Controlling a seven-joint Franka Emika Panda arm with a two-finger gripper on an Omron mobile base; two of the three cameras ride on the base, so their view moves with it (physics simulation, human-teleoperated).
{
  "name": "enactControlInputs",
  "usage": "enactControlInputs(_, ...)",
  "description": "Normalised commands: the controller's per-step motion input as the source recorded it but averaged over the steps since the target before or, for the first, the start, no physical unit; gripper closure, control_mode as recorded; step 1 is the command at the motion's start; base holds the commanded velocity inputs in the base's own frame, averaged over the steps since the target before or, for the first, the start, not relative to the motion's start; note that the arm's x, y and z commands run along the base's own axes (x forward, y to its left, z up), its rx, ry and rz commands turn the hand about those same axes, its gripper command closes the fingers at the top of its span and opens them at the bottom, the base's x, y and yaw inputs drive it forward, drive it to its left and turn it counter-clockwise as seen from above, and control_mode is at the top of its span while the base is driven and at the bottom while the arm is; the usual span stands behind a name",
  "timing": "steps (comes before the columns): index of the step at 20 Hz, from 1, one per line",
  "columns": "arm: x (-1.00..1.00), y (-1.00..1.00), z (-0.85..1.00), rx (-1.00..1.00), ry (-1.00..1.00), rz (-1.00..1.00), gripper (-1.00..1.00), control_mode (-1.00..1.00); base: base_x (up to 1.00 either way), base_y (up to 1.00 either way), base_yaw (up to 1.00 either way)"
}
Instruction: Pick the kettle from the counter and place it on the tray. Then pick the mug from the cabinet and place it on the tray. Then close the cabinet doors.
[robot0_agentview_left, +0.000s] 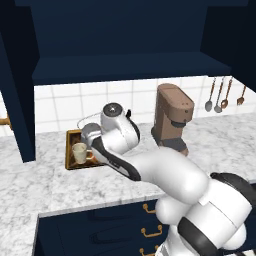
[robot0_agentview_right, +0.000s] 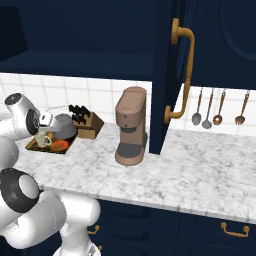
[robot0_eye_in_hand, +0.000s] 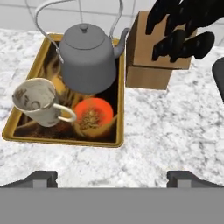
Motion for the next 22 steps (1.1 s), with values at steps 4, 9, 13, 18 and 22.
enactControlInputs(4, -0.05, 0.15, -0.04, -0.05, -0.03, 0.00, 1.00, -1.00, 0.00, 0.00, 0.00)
enactControlInputs(9, -0.03, 0.19, -0.01, -0.10, -0.03, 0.04, 1.00, -1.00, 0.00, 0.00, 0.00)
enactControlInputs(13, -0.10, 0.14, 0.01, -0.14, -0.17, 0.28, 1.00, -1.00, 0.00, 0.00, 0.00)
enactControlInputs(18, -0.01, 0.20, 0.00, -0.22, -0.28, 0.28, 1.00, -1.00, 0.00, 0.00, 0.00)
enactControlInputs(22, -0.18, 0.54, 0.21, -0.29, -0.15, 0.13, 1.00, -1.00, 0.00, 0.00, 0.00)
